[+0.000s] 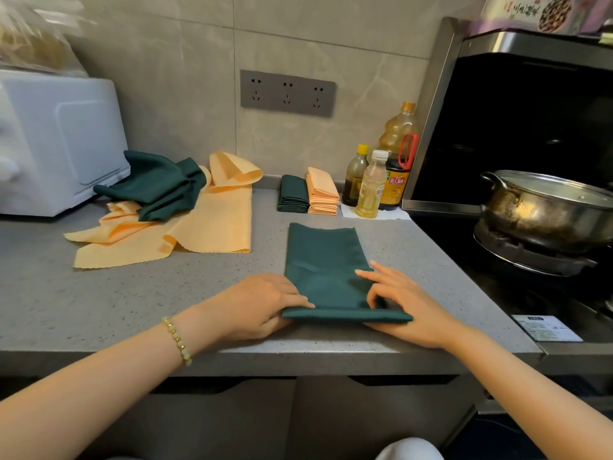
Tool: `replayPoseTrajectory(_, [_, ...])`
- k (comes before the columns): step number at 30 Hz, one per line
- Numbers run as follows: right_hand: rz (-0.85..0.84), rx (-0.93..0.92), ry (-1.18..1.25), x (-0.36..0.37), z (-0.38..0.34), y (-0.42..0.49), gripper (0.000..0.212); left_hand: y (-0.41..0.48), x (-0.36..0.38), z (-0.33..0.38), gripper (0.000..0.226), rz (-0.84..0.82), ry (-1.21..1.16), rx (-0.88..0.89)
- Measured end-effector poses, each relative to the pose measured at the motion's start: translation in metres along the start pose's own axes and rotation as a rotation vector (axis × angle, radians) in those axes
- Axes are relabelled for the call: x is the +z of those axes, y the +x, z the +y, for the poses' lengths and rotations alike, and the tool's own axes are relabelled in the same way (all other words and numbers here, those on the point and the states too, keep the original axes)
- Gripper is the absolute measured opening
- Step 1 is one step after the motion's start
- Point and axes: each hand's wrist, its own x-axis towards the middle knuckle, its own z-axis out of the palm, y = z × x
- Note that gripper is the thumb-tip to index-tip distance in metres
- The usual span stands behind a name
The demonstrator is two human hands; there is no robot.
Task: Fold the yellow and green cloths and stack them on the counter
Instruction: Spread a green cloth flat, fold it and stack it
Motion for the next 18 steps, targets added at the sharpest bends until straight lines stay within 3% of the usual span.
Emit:
replayPoseTrajectory(6, [-0.100, 0.051, 0.069, -0.001, 0.001, 0.006, 0.045, 0.003, 0.007, -0.008, 0.038, 0.061, -0.139, -0.014])
replayPoseTrajectory(11, [-0.151, 0.026, -0.082, -0.003, -0.002, 0.017, 0.067, 0.020, 0.002, -0.013, 0.066, -0.091, 0.006, -0.065])
replayPoseTrajectory(14, [-0.193, 0.017, -0.143, -0.002, 0.001, 0.020, 0.059, 0.027, 0.003, -0.014, 0.067, -0.103, 0.087, -0.057])
replayPoseTrajectory(16, [-0.196, 0.000, -0.175, -0.001, 0.011, 0.027, 0.045, 0.031, 0.003, -0.021, 0.064, -0.038, 0.047, -0.066])
replayPoseTrajectory(18, [-0.209, 0.033, -0.130, 0.000, 0.010, 0.024, 0.047, 0.029, 0.005, -0.023, 0.060, -0.020, -0.034, -0.085])
